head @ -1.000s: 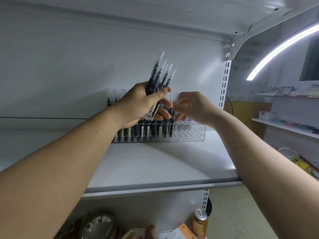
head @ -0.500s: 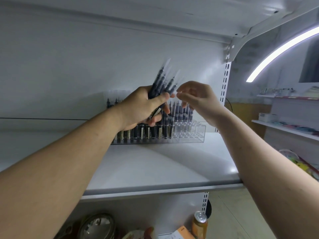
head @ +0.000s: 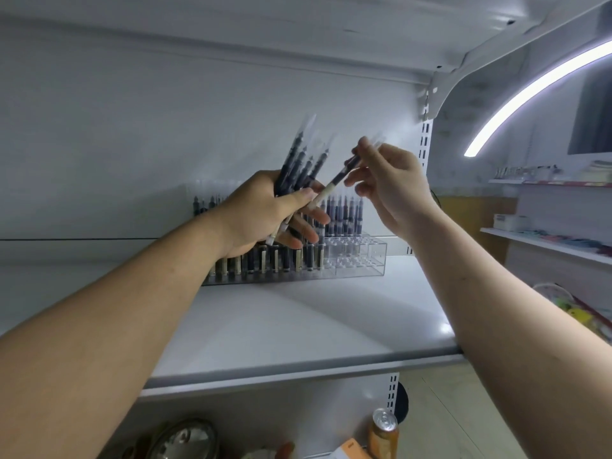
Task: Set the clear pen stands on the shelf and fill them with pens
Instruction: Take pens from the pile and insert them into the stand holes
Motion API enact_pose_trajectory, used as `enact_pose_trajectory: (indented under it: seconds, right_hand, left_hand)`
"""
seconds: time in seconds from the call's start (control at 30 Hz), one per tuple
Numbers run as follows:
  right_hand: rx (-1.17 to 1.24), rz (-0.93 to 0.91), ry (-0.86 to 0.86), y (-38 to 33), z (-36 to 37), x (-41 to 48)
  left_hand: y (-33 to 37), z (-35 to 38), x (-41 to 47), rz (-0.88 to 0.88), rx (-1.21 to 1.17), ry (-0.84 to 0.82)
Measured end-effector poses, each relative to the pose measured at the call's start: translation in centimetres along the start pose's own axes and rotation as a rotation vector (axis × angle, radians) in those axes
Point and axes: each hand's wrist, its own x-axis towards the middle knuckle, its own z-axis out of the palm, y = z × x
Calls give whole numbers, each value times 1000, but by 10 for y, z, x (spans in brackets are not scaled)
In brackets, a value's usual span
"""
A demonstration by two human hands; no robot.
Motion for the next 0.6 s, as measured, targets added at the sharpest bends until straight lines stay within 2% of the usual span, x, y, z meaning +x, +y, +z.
enact_pose_trajectory:
  seconds: [0.1, 0.17, 0.23, 0.33, 0.6]
  right_hand:
    - [-133, -106, 181, 2, -7, 6]
    - [-305, -157, 205, 6, -9, 7]
    - [-503, -184, 139, 12, -7, 6]
    - [-663, -148, 42, 18, -2, 2]
    - [-796, -56, -93, 25, 2, -2]
  left_hand:
    - [-4, -1, 1, 30, 75, 53]
    - [-6, -1, 2, 43, 97, 69]
    - [-7, -1, 2, 49, 99, 73]
    - [-7, -1, 2, 58, 103, 80]
    - [-10, -2, 3, 63, 111, 91]
